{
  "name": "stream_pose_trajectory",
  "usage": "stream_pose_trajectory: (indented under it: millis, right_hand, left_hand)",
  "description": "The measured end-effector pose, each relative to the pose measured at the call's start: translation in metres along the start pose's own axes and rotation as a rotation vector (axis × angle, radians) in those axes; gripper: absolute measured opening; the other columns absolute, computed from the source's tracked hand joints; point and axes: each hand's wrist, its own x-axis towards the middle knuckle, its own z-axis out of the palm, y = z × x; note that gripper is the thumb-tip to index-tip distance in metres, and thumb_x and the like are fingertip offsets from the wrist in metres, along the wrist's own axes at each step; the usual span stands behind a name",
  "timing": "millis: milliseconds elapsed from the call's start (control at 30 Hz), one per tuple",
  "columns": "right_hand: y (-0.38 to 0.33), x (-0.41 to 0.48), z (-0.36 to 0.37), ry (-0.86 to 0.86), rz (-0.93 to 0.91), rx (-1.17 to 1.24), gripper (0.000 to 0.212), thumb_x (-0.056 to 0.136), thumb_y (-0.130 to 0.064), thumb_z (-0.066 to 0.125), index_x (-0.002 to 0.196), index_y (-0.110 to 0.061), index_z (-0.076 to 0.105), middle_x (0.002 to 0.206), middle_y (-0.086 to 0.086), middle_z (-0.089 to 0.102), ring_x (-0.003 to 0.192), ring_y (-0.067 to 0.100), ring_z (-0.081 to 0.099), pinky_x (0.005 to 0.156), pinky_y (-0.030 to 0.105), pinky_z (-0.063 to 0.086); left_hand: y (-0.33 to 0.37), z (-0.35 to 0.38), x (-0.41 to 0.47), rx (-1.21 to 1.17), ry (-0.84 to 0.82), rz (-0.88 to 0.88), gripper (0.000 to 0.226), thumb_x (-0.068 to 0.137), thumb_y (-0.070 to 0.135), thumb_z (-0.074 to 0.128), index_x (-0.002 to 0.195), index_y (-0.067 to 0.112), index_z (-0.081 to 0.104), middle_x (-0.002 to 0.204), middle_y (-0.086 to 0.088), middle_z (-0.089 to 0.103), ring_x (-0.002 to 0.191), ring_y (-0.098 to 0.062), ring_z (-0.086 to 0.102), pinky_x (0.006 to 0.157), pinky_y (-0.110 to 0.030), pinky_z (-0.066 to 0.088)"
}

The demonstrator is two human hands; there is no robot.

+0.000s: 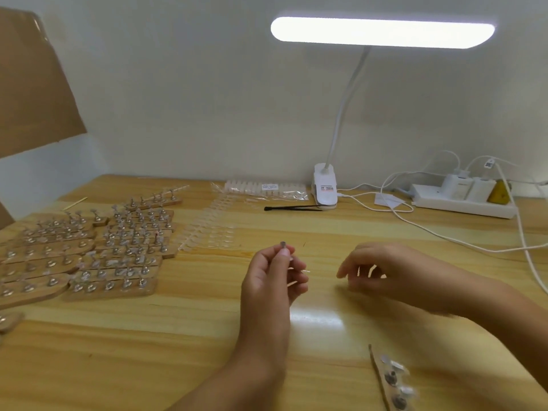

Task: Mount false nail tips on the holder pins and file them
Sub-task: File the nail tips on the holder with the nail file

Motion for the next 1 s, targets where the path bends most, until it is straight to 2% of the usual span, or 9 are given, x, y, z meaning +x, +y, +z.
stream_pose_trajectory:
  millis: [67,167,267,333,467,667,767,833,1000]
  right_hand:
    - [-0.014,-0.012,-0.002,-0.110,-0.030,0.013,0.005,0.088,-0.036,0.067,0.093,-0.036,0.068,0.091,-0.017,0.064,0.088,0.001,0.060,0.079,0.024,0.051]
    - [-0.035,-0.027,-0.002,-0.276,0.030,-0.184,0.029,0.075,-0.064,0.060,0.090,-0.039,0.060,0.093,-0.026,0.060,0.090,-0.002,0.057,0.078,0.027,0.051]
    - [-0.051,-0.030,0.007,-0.324,-0.003,-0.412,0.018,0.085,-0.053,0.056,0.092,-0.036,0.055,0.093,-0.019,0.059,0.088,0.004,0.057,0.075,0.027,0.044]
    - [-0.057,-0.026,0.009,-0.338,0.015,-0.392,0.008,0.088,-0.041,0.056,0.093,-0.036,0.054,0.092,-0.017,0.059,0.086,0.009,0.057,0.072,0.029,0.043]
    - [-0.060,-0.011,0.009,-0.404,0.059,-0.286,0.011,0.089,-0.024,0.059,0.092,-0.035,0.057,0.080,-0.016,0.054,0.071,0.002,0.051,0.060,0.022,0.042]
    - [-0.046,0.010,0.013,-0.224,0.068,-0.219,0.015,0.092,-0.018,0.058,0.095,-0.032,0.055,0.089,-0.015,0.051,0.084,0.009,0.052,0.073,0.024,0.045]
    - [-0.033,0.004,0.019,-0.093,0.088,-0.124,0.027,0.092,-0.017,0.059,0.110,-0.035,0.051,0.087,-0.015,0.056,0.083,0.003,0.055,0.077,0.025,0.049]
    - [-0.025,-0.005,0.021,-0.005,0.072,-0.034,0.029,0.091,-0.016,0.062,0.108,-0.037,0.052,0.085,-0.014,0.058,0.081,0.001,0.056,0.078,0.023,0.050]
    - [-0.015,-0.037,0.012,0.214,0.097,0.604,0.021,0.082,-0.011,0.075,0.091,-0.029,0.071,0.085,-0.006,0.068,0.083,0.011,0.071,0.078,0.025,0.058]
  left_hand:
    - [-0.001,0.000,0.001,-0.003,0.013,-0.003,0.015,0.099,0.015,0.051,0.091,0.015,0.064,0.066,0.005,0.064,0.059,-0.005,0.059,0.055,-0.016,0.050]
    - [-0.003,0.002,0.000,0.013,0.007,-0.016,0.016,0.099,0.014,0.051,0.089,0.016,0.064,0.065,0.006,0.063,0.058,-0.004,0.058,0.054,-0.015,0.049]
    - [-0.003,0.003,-0.003,0.037,-0.019,-0.013,0.016,0.099,0.015,0.051,0.090,0.016,0.064,0.066,0.007,0.063,0.060,-0.004,0.058,0.055,-0.015,0.050]
    - [-0.002,0.003,-0.004,0.061,-0.040,-0.001,0.017,0.099,0.016,0.050,0.091,0.017,0.065,0.068,0.007,0.063,0.061,-0.004,0.058,0.057,-0.015,0.050]
    - [-0.002,0.003,-0.004,0.091,-0.049,0.004,0.017,0.100,0.016,0.050,0.092,0.018,0.065,0.068,0.007,0.063,0.062,-0.004,0.058,0.058,-0.016,0.050]
    - [-0.002,0.003,-0.003,0.104,-0.084,-0.020,0.017,0.100,0.014,0.050,0.095,0.016,0.065,0.070,0.006,0.066,0.063,-0.005,0.059,0.060,-0.017,0.051]
    - [-0.004,0.003,-0.004,0.142,-0.127,-0.016,0.014,0.099,0.017,0.053,0.099,0.017,0.068,0.074,0.005,0.068,0.067,-0.005,0.061,0.063,-0.016,0.051]
    - [-0.005,0.003,-0.005,0.162,-0.149,-0.016,0.014,0.097,0.020,0.058,0.098,0.020,0.071,0.077,0.005,0.070,0.069,-0.004,0.061,0.065,-0.016,0.051]
    - [-0.006,0.002,-0.008,0.216,-0.215,-0.015,0.012,0.091,0.025,0.064,0.091,0.029,0.076,0.083,0.007,0.072,0.074,-0.002,0.063,0.071,-0.016,0.052]
